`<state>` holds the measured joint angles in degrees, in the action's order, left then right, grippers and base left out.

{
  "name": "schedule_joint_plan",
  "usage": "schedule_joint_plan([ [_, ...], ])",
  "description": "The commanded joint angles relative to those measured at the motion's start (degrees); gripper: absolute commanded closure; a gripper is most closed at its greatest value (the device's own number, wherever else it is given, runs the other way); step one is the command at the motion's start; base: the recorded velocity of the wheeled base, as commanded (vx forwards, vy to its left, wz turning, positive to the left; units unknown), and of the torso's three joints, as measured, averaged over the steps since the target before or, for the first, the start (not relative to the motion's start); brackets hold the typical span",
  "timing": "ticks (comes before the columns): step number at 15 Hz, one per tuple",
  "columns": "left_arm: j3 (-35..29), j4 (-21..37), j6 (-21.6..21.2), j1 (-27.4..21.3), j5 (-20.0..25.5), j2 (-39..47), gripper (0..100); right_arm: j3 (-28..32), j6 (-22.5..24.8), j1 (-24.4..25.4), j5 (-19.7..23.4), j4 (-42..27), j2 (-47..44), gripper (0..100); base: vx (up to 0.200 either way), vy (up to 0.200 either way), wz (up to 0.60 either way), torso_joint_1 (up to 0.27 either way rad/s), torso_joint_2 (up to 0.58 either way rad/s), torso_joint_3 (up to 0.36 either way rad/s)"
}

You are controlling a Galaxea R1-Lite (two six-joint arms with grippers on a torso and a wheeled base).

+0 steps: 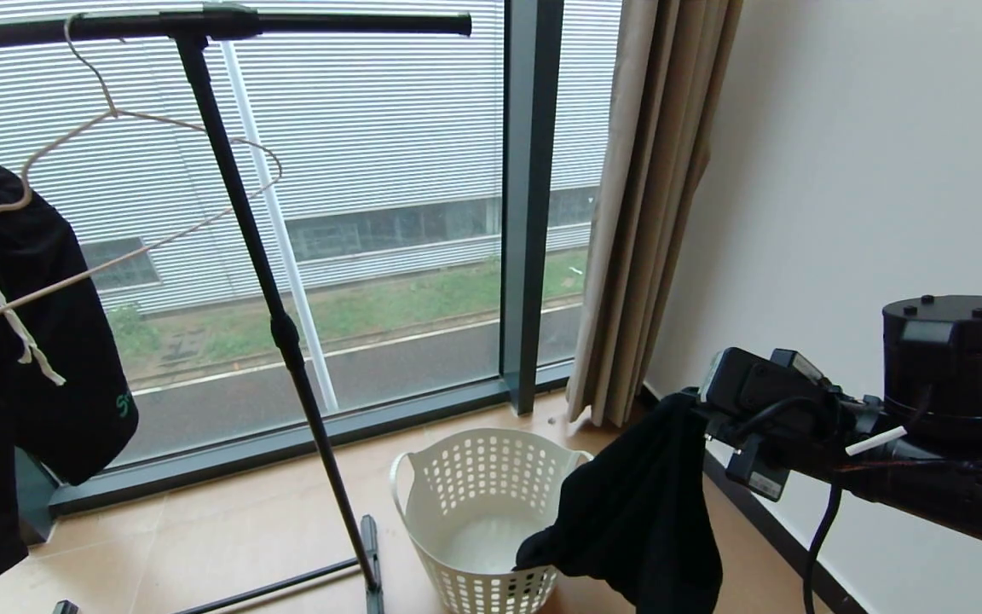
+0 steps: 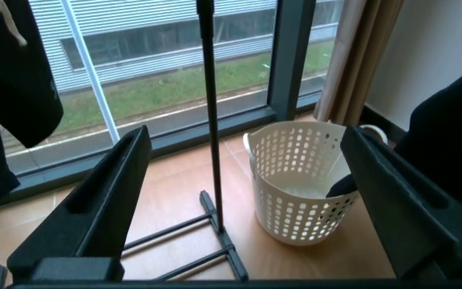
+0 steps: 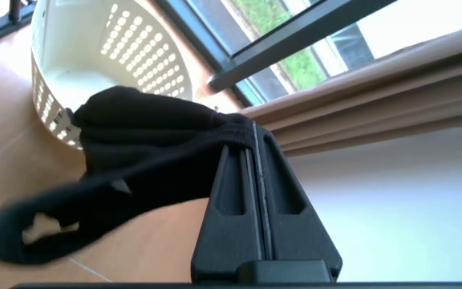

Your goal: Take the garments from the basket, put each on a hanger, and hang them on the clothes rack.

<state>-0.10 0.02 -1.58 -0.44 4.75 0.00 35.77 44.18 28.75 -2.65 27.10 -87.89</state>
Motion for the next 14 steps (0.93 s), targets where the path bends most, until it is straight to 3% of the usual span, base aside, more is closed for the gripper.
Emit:
schedule_joint_plan([
  [1, 0.01, -0.02, 0.0, 0.0, -0.01, 0.0, 0, 0.09, 0.03, 0.08, 0.01, 0.06, -0.17, 100, 0.0, 0.0, 0.0, 0.149, -0.49, -0.129],
  [14, 0.1, -0.02, -3.16, 0.09, -0.1, 0.0, 0, 0.0, 0.03, 0.08, 0.01, 0.06, -0.17, 100, 0.0, 0.0, 0.0, 0.202, -0.52, -0.284],
])
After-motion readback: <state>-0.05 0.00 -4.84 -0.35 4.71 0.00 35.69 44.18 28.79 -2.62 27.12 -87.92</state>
